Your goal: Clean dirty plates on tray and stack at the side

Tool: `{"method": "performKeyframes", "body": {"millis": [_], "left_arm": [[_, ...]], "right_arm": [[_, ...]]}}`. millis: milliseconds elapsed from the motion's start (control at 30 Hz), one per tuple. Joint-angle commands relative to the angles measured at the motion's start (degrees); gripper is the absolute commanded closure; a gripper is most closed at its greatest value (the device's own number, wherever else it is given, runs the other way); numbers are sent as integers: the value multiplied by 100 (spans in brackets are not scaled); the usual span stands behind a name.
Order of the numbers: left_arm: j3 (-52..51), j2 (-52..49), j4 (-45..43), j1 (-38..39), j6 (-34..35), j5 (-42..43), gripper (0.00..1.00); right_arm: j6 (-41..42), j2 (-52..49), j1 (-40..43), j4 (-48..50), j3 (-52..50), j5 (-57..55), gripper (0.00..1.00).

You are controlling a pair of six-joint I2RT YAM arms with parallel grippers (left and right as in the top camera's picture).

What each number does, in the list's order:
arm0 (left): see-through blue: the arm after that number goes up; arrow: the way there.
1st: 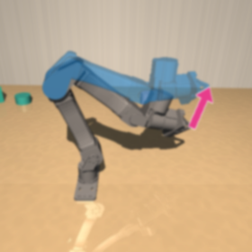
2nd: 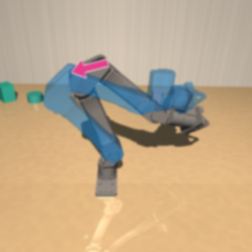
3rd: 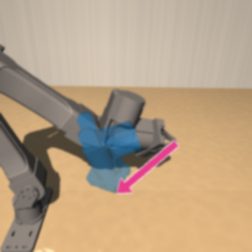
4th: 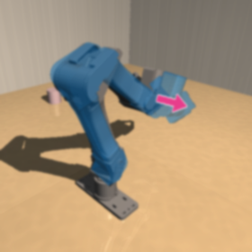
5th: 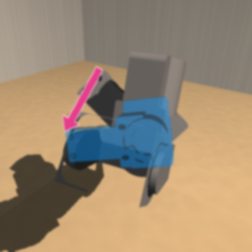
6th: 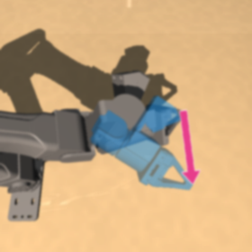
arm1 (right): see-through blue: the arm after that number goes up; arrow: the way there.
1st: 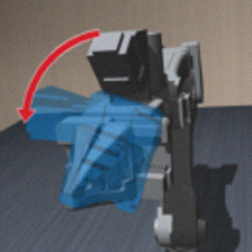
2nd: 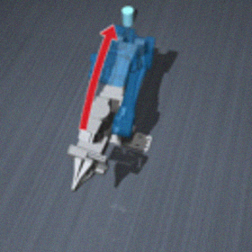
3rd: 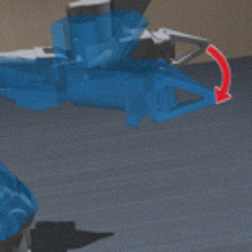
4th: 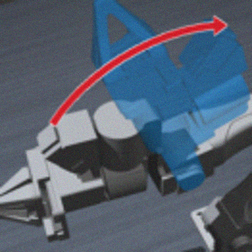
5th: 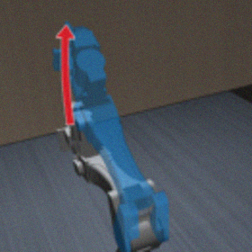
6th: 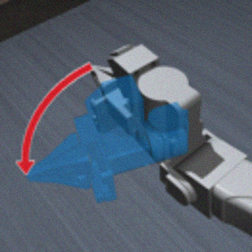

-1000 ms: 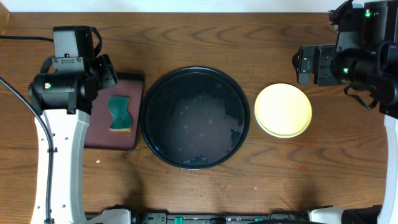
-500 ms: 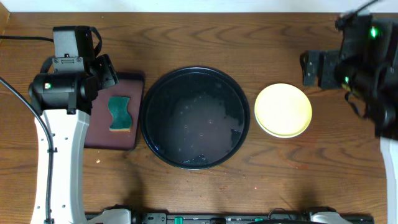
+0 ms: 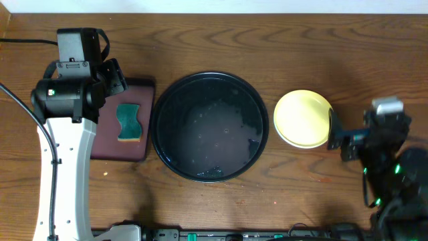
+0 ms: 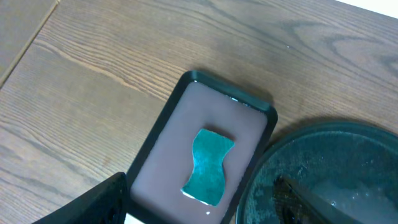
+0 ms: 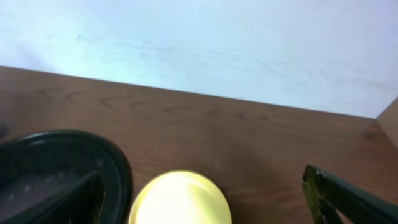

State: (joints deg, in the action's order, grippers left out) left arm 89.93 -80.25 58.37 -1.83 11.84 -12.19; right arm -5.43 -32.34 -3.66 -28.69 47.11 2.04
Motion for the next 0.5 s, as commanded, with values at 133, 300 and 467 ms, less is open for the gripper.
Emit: {"method": "performKeyframes", "body": {"millis": [133,300,467], "left_arm": [[42,-13,11,-24,50,-28,26],[42,-13,11,-24,50,-28,26],[42,-13,11,-24,50,-28,26]], "right_arm": [[887,1602,35,1537,-2396,-138,1],[1187,2601,24,2358,-3851,-136,1],[1353,3213,24,2422,-4494,-136,1]]}}
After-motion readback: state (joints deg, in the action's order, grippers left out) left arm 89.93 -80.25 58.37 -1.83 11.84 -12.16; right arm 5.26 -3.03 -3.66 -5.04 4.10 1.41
